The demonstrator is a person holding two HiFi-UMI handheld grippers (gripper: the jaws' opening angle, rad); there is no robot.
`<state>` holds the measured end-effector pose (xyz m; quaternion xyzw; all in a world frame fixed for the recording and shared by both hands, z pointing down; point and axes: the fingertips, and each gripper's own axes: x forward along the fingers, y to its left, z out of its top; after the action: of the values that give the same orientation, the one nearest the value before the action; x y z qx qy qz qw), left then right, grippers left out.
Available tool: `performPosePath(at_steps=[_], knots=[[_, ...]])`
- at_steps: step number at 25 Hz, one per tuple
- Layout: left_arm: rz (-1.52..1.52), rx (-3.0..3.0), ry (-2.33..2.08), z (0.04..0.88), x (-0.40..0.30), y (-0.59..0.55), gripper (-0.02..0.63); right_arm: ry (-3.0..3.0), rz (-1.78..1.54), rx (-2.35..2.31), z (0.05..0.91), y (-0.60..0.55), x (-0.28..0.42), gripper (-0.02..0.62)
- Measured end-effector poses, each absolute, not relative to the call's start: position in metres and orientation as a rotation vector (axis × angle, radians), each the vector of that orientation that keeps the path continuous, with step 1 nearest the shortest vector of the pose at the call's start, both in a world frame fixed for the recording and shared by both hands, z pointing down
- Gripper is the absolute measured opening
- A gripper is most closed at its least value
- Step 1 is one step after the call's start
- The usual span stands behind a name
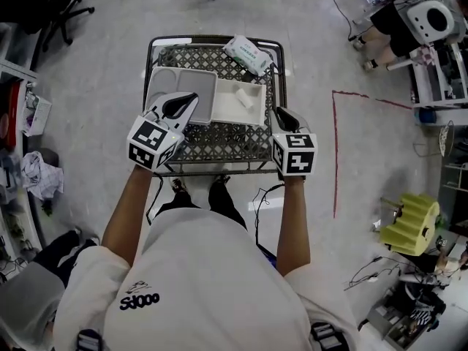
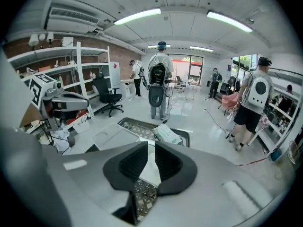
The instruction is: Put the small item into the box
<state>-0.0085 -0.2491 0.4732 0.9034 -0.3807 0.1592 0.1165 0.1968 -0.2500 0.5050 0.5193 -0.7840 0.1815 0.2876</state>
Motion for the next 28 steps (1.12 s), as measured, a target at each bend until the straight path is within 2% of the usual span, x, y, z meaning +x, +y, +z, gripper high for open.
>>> performPosePath(at_steps=[5, 28], knots=[[0.43, 2.715, -1.089, 0.448, -0.001, -0.251, 0.005, -2.145, 0.421, 1.493, 0.464, -0.246, 0.199, 0.012], [0.284, 3.022, -1.069, 0.325, 0.019, -0.246, 0.005, -2.362, 0.001, 1.677, 0.306, -0.216, 0.188, 0.011]])
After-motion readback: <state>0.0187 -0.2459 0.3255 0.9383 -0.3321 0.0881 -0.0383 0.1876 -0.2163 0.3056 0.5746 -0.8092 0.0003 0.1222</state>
